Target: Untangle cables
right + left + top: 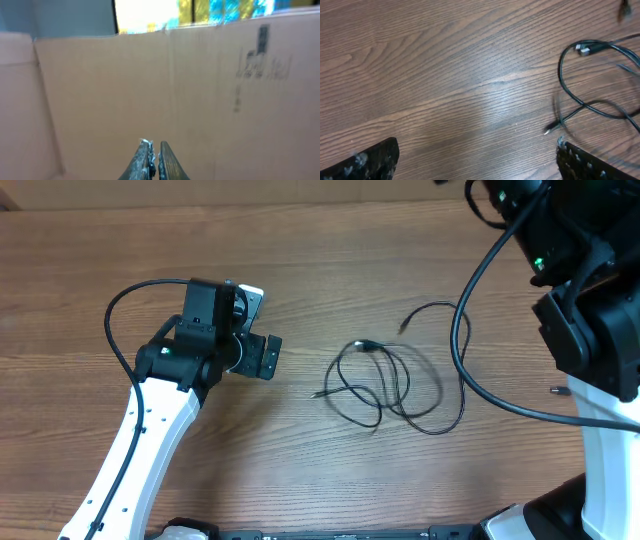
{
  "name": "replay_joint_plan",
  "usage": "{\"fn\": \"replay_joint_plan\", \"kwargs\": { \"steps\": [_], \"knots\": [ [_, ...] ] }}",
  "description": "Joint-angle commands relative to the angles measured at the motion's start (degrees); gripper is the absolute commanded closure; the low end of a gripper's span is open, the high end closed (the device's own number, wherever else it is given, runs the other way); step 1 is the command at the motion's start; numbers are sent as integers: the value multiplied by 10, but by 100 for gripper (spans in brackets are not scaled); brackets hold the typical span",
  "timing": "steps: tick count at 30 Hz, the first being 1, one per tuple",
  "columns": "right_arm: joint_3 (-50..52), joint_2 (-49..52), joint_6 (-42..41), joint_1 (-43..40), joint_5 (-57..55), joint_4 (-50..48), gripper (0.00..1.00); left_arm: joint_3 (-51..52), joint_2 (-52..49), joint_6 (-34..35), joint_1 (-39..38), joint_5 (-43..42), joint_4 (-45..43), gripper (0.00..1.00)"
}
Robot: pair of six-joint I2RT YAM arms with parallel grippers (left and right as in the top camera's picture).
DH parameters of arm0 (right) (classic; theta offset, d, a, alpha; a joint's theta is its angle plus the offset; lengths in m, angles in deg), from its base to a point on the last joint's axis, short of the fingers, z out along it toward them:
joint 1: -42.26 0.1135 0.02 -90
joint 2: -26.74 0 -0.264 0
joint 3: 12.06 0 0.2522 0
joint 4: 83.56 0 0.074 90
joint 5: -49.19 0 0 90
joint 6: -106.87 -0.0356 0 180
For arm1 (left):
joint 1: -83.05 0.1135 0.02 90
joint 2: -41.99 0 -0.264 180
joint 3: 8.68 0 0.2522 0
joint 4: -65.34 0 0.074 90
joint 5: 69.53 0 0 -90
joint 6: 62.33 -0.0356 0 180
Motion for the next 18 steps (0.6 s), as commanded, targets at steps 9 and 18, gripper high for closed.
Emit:
{"fn": "replay_joint_plan", "kwargs": {
  "steps": [9, 18],
  "knots": [
    [-9, 6, 34, -3, -84, 253, 56, -5, -2, -7, 2, 2, -1, 0],
    [-8, 97, 33, -3, 115, 575, 0, -5, -2, -7, 2, 2, -1, 0]
  ]
}}
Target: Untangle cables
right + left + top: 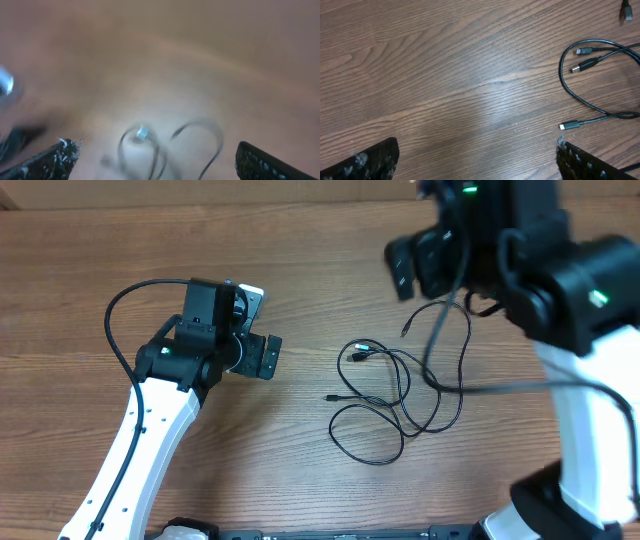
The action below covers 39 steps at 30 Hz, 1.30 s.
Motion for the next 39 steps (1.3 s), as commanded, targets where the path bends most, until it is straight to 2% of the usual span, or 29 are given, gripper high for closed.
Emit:
{"fn": "replay_joint_plan", "kwargs": {
  "steps": [1, 2, 14, 20, 26, 33, 34, 35, 36, 37, 38, 39],
  "knots": [
    [5, 49, -15, -1, 118, 50, 0, -5, -2, -7, 2, 2, -1, 0],
    [23, 51, -45, 0, 132, 47, 0, -5, -2, -7, 2, 2, -1, 0],
    [324, 59, -46, 11, 158, 47, 0, -5, -2, -7, 2, 2, -1, 0],
    [433, 58, -26, 66, 158, 18, 0, -5, -2, -7, 2, 2, -1, 1],
    [522, 58, -13, 125, 158, -69, 0, -5, -2, -7, 2, 2, -1, 0],
    [620, 59, -13, 116, 158, -137, 2, -5, -2, -7, 2, 2, -1, 1],
    [633, 59, -13, 116, 158, -144, 9, -5, -2, -7, 2, 2, -1, 0],
    [638, 59, -14, 116, 158, -147, 20, -5, -2, -7, 2, 2, -1, 0],
    [643, 59, -14, 116, 160, -150, 51, -5, -2, -7, 2, 2, -1, 1],
    [643, 59, -14, 116, 160, -149, 68, -5, -2, -7, 2, 2, -1, 1],
    [643, 58, -19, 116, 158, -151, 96, -5, -2, -7, 2, 2, -1, 0],
    [643, 58, -34, 115, 153, -156, 96, -5, -2, -7, 2, 2, -1, 0]
  ]
}}
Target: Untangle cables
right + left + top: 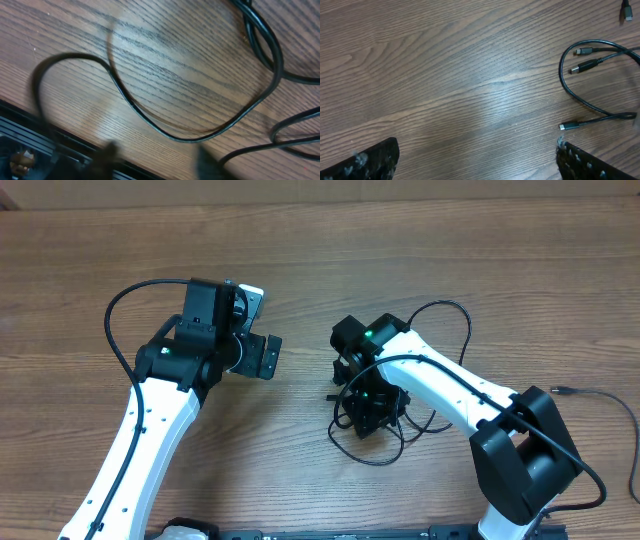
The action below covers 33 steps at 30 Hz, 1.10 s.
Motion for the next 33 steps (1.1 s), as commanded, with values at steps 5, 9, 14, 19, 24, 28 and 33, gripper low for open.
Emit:
{"fn": "replay_joint_plan", "kwargs": {
  "steps": [5, 9, 14, 19, 24, 28, 33],
  "knots": [
    [-9, -26, -72, -33, -39, 8, 96, -5, -2, -7, 2, 2, -1, 0],
    [-69, -81, -72, -56, -39, 62, 96, -5, -2, -7, 2, 2, -1, 0],
    [-184, -155, -72, -68, -45, 99, 96, -5, -2, -7, 2, 2, -1, 0],
    [-362, -226, -72, -73, -101, 91, 96, -5, -2, -7, 2, 2, -1, 0],
    [-468, -275, -71, -73, -223, 16, 96, -5, -2, -7, 2, 2, -1, 1],
    [-472, -305, -71, -73, -381, -71, 96, -5, -2, -7, 2, 2, -1, 0],
    [-471, -302, -71, -85, -602, -140, 96, -5, -2, -7, 2, 2, -1, 1]
  ]
}}
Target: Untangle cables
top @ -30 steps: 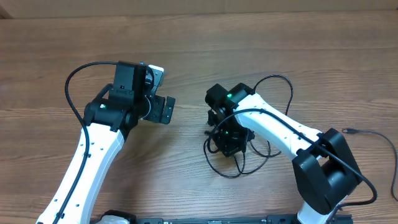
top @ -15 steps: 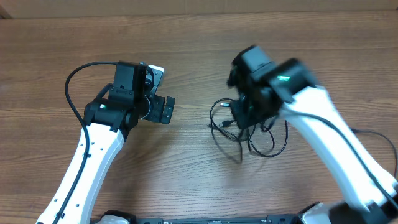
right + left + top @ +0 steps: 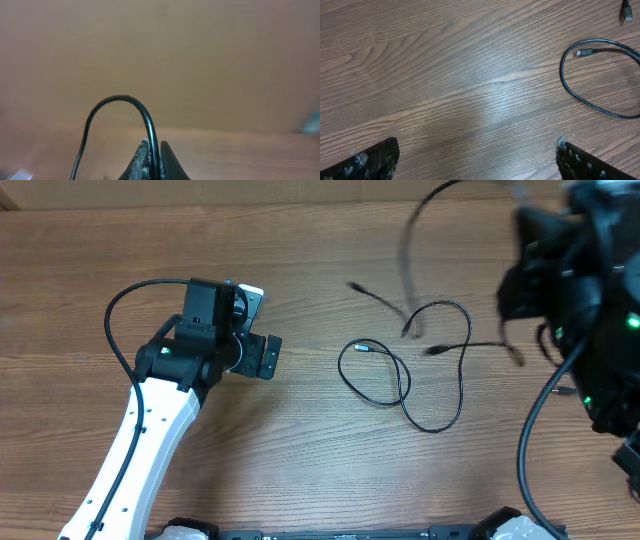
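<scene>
In the right wrist view my right gripper (image 3: pixel 154 146) is shut on a black cable (image 3: pixel 120 100) that arches up out of the fingers. From overhead that cable (image 3: pixel 405 250) hangs blurred in the air, its ends dangling near the table's middle, and the right arm (image 3: pixel 565 270) is raised at the far right. A second black cable (image 3: pixel 440 423) lies in loops on the table. Its plug end (image 3: pixel 582 51) and loop (image 3: pixel 587 101) show in the left wrist view. My left gripper (image 3: pixel 477 150) stands open over bare wood, left of that loop.
The wooden table (image 3: pixel 300 240) fills the overhead view, with a cardboard wall along its back edge. The left arm's own black cable (image 3: pixel 120 305) arcs beside its wrist. Another cable plug (image 3: pixel 625 11) lies at the top right of the left wrist view.
My right gripper was low on the cable pile at the table's middle; now it is raised at the right, shut on one black cable. One cable stays on the table. The left arm is unmoved.
At first my right gripper was shut and raised, facing the cardboard wall, with the cables piled together. Then it was open above the pile, then down among the loops. Now it holds one cable aloft, and a plug and strand have left the left wrist view.
</scene>
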{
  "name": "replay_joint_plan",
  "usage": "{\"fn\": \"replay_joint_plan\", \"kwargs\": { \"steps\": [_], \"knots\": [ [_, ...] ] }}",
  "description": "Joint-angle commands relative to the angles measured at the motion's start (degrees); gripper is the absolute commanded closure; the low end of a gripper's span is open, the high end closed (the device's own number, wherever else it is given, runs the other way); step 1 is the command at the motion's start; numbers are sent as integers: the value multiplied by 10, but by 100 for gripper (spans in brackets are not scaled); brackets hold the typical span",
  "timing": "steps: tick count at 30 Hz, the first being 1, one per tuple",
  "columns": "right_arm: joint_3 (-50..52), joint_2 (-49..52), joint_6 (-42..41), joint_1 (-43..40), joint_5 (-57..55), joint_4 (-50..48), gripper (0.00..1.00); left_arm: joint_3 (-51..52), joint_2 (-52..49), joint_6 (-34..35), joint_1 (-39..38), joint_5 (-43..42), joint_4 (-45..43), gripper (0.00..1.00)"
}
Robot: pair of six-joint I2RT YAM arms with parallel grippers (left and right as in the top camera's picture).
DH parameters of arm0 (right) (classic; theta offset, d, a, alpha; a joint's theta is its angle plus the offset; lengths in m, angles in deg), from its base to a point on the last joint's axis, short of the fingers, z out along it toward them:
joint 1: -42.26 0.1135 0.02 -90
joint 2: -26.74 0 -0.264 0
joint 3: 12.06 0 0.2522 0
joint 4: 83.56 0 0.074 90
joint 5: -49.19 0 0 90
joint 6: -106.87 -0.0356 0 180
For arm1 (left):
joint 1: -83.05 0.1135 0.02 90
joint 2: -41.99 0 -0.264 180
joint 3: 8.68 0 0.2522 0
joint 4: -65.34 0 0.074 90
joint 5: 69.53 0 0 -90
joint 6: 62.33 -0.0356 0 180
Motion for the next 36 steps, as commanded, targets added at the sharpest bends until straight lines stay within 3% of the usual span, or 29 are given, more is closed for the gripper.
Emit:
{"fn": "replay_joint_plan", "kwargs": {
  "steps": [1, 9, 18, 26, 32, 36],
  "knots": [
    [-3, 19, -2, -22, -209, -29, 96, -5, -2, -7, 2, 2, -1, 0],
    [-3, 93, -2, -223, -206, -83, 96, -5, -2, -7, 2, 2, -1, 1],
    [-3, 233, -13, -461, -21, -84, 96, -5, -2, -7, 2, 2, -1, 0],
    [-3, 304, -128, -634, 137, -85, 96, -5, -2, -7, 2, 2, -1, 0],
    [-2, 323, -140, -749, 306, -88, 96, -5, -2, -7, 2, 2, -1, 0],
    [2, 337, -140, -785, 330, -88, 96, -5, -2, -7, 2, 2, -1, 0]
  ]
}}
